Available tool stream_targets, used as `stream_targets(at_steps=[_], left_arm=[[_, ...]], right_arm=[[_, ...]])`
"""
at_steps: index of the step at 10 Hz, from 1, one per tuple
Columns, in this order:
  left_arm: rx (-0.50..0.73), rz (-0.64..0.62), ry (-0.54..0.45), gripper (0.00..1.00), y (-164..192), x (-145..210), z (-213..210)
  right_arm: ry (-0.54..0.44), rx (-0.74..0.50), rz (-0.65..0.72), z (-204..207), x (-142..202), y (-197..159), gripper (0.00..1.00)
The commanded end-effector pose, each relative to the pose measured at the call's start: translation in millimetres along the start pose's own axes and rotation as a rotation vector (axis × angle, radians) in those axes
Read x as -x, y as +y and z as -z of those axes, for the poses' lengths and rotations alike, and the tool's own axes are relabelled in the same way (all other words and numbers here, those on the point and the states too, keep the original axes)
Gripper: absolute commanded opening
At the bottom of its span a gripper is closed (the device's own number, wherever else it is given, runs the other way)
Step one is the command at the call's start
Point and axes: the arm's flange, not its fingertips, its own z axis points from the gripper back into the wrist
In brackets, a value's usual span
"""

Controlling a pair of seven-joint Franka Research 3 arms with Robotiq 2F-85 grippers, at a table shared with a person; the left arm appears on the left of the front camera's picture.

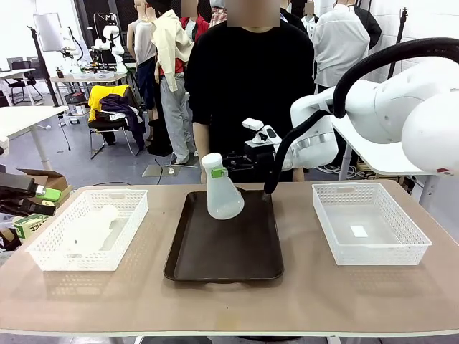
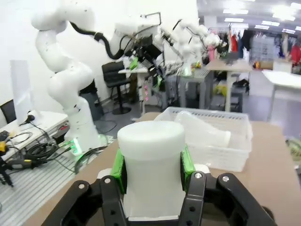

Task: Prepare the laboratory tools.
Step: Place the picked Big flask upright in the Handle tray as instructed by the person.

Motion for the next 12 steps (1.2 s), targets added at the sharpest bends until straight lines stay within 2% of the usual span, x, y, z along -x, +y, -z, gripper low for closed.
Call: stream_targets(at_steps=[1, 3, 8, 9, 12], left_arm=[[0.019, 0.02, -0.019, 1.0, 1.7, 0.6, -0.2], [0.019, 0.02, -0.019, 1.0, 1.7, 0.6, -0.2], [0.019, 0.02, -0.019, 1.0, 1.7, 0.6, -0.2], [0.019, 0.02, -0.019, 1.0, 1.7, 0.6, -0.2], [0.019, 0.02, -0.019, 1.0, 1.7, 0.6, -0.2]], right_arm=[[-0.052, 0.042, -0.105, -1.4, 12.2, -9.3, 0.0], [-0.031, 0.115, -0.136, -1.6, 27.0, -16.2, 0.0], [-0.048, 0.225, -0.158, -10.6, 56.0, -25.5, 0.0], [-0.068, 0.237, -0.144, -13.3, 60.3, -25.6, 0.06], [-0.071, 0.259, -0.132, -17.4, 63.5, -22.3, 0.56]])
